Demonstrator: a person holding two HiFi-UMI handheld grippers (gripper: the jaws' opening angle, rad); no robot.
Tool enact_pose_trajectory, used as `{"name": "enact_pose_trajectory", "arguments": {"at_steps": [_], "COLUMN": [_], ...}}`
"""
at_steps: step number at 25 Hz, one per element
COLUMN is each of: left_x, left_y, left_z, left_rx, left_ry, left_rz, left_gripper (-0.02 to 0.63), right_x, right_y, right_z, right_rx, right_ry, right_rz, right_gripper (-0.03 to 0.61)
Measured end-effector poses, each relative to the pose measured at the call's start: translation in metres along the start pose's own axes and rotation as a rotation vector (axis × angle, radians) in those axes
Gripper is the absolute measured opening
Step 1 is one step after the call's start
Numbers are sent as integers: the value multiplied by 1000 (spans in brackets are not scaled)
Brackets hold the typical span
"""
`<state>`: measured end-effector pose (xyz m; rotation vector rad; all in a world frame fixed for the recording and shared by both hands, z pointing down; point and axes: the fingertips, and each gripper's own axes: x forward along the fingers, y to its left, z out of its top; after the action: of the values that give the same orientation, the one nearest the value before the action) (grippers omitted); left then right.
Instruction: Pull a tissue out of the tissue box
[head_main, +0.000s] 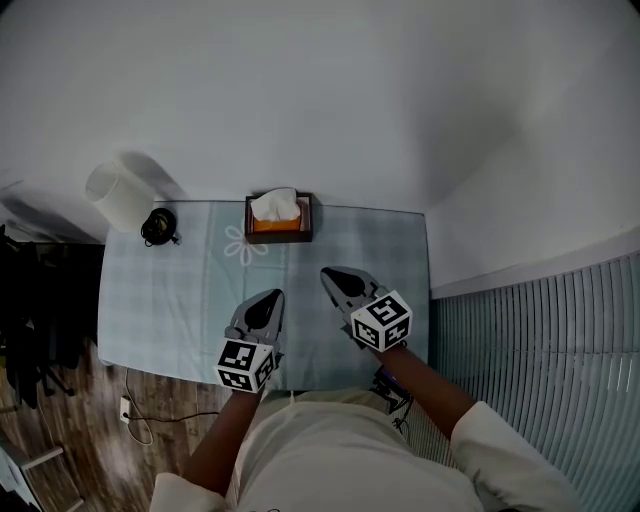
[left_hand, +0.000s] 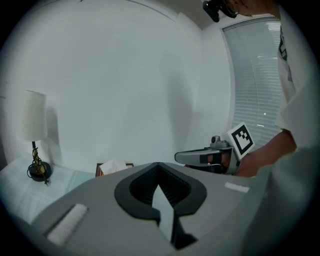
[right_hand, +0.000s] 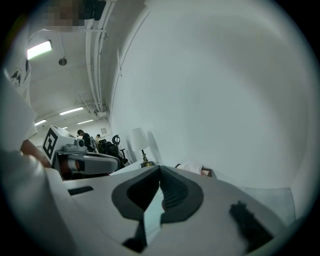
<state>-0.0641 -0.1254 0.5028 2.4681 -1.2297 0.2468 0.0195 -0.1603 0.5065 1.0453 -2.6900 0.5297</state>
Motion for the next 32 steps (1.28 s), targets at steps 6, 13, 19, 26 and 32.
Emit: {"name": "enact_pose_trajectory", "arguments": {"at_steps": [6,13,19,26,32], "left_x": [44,94,133,164,177], "left_y": [45,97,139,170,170], "left_z": [7,5,-3,-30,-33], "left_rx": [7,2,3,3,-27], "left_ry": [20,63,110,208,216], "left_rz": [39,73,103,114,99], "left_gripper": [8,8,8,8,8], "right_x": [62,128,172,211,229], "right_y": [-35,-84,-121,-151,-164], "right_z": [-4,-21,-31,-57,-76], "right_rx": [-31,-51,-55,-44,-25], "right_ry": [95,221,294,417,516], "right_rz": [30,4,-23,-24,-44], "right_gripper": [12,14,14,75,154]}}
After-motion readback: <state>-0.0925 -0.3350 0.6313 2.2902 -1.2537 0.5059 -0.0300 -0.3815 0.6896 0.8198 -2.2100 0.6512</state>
